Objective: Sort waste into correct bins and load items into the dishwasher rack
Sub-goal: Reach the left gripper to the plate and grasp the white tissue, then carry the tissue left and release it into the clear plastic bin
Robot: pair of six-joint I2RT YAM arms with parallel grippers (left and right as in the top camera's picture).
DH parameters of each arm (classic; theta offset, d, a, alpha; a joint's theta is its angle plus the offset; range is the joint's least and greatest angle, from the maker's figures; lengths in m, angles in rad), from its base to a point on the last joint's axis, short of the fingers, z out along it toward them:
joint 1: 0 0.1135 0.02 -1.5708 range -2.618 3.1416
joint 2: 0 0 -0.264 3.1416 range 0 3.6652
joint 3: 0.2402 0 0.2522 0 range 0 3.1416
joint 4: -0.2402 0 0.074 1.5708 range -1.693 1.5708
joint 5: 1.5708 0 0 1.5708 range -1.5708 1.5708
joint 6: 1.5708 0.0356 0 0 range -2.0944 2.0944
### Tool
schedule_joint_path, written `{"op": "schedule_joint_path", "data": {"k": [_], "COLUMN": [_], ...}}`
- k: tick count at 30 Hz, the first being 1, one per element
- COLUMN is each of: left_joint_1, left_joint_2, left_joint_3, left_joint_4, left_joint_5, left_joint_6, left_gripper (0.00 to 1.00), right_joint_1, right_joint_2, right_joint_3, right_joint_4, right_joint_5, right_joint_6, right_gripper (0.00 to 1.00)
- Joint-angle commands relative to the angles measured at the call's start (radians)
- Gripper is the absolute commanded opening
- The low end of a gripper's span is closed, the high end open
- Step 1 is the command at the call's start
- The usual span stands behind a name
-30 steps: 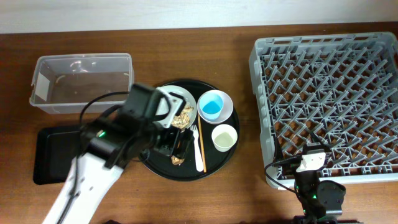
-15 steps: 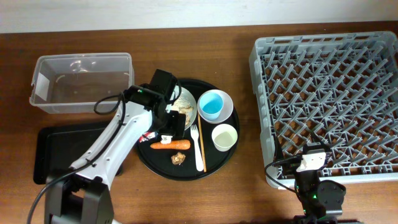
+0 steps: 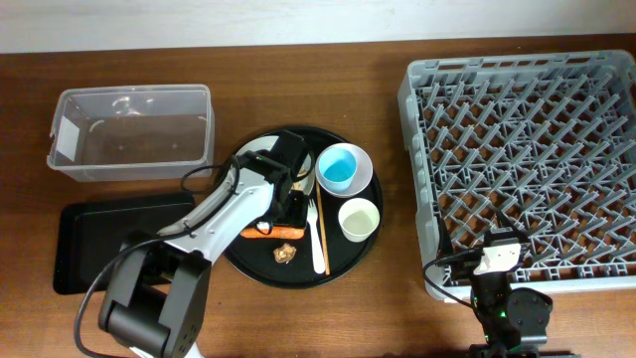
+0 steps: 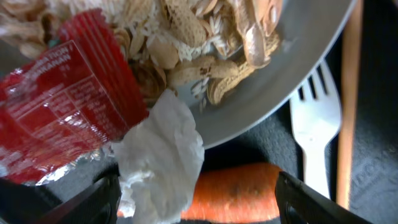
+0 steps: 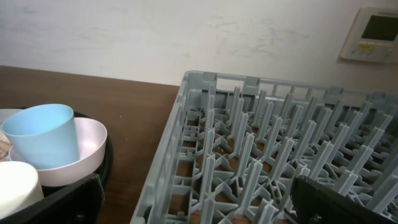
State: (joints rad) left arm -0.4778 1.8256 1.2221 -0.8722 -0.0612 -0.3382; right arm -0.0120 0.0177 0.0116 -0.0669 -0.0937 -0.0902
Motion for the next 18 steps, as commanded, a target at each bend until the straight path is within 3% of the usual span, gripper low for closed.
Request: {"op": "schedule_joint_path", "data": {"k": [1, 4, 9, 11, 16, 18], "left_joint_1": [-0.004, -0.004, -0.004, -0.004, -0.004, -0.005], "left_joint_2": [0.009, 0.009, 0.009, 0.009, 0.008, -0.005], "left_joint_3": [-0.053, -0.053, -0.053, -0.053, -0.053, -0.051], "left_joint_4": [0.054, 0.057, 0.050, 0.049, 0.018, -0.008], "left_joint_5": [-0.015, -0.023, -0.071, -0.070, -0.067, -0.059], "left_joint_6": [-0.013, -0.013, -0.013, -0.013, -0.013, -0.013], "left_gripper": [0.78, 0.72, 0.52, 0.37, 0.10, 0.04], "right_joint_1": [0.005, 0.005, 0.005, 0.005, 0.005, 0.005], "right_joint_2": [-0.005, -0.005, -0.005, -0.005, -0.005, -0.005], "right_joint_3": [-0.006, -0.006, -0.006, -0.006, -0.006, -0.006], "right_joint_4": [-0.005, -0.005, -0.005, -0.005, -0.005, -0.005], "right_joint_5": [0.004, 0.004, 0.004, 0.004, 0.004, 0.004], "right_joint_6": [-0.007, -0.007, -0.007, -0.007, -0.007, -0.007], "right_gripper": [0.99, 0.99, 0.99, 0.99, 0.99, 0.99]}}
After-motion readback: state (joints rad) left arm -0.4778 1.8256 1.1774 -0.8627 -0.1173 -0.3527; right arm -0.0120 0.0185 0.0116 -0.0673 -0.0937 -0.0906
